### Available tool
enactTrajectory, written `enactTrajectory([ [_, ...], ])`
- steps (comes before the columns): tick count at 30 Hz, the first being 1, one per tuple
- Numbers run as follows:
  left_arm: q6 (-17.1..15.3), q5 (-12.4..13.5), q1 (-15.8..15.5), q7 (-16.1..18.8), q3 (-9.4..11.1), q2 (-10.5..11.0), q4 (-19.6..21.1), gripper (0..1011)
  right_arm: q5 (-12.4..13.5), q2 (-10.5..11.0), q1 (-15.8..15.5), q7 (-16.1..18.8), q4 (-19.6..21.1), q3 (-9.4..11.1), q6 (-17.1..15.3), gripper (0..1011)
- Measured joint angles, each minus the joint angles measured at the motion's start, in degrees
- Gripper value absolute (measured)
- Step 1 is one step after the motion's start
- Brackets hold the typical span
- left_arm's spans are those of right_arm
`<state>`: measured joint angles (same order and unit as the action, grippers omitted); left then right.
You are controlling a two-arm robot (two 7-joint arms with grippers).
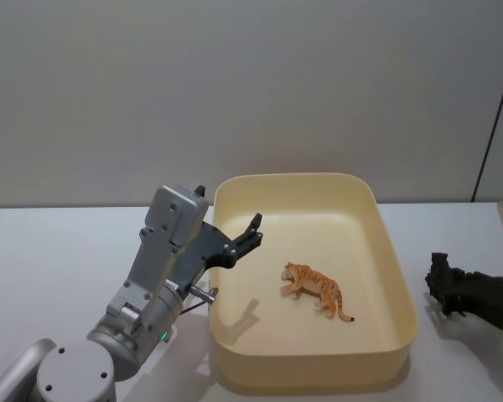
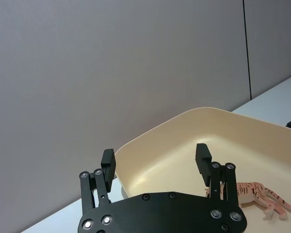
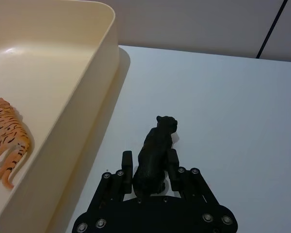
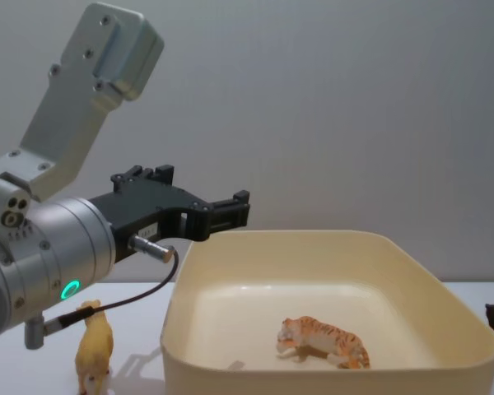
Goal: Pick up the toy alternately with two hands and place it into the central storage box.
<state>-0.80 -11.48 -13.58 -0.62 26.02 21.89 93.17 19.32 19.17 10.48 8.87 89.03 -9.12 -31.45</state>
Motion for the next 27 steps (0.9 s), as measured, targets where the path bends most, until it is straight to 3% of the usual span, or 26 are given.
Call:
enactTrajectory([
  [6, 0.00, 0.00, 0.00, 0.00, 0.00, 0.00, 0.00, 1002, 0.00, 0.19, 0.00, 0.01, 0.09, 0.20, 0.33, 311],
  [15, 0.00, 0.00, 0.00, 0.00, 0.00, 0.00, 0.00, 1002, -0.37, 0.91, 0.90, 0.05, 0.66, 1.20, 2.45, 307],
  [27, 0.00, 0.00, 0.00, 0.00, 0.00, 0.00, 0.00, 1002, -1.25, 1.77, 4.75, 2.02, 1.99, 2.50, 5.87, 307],
])
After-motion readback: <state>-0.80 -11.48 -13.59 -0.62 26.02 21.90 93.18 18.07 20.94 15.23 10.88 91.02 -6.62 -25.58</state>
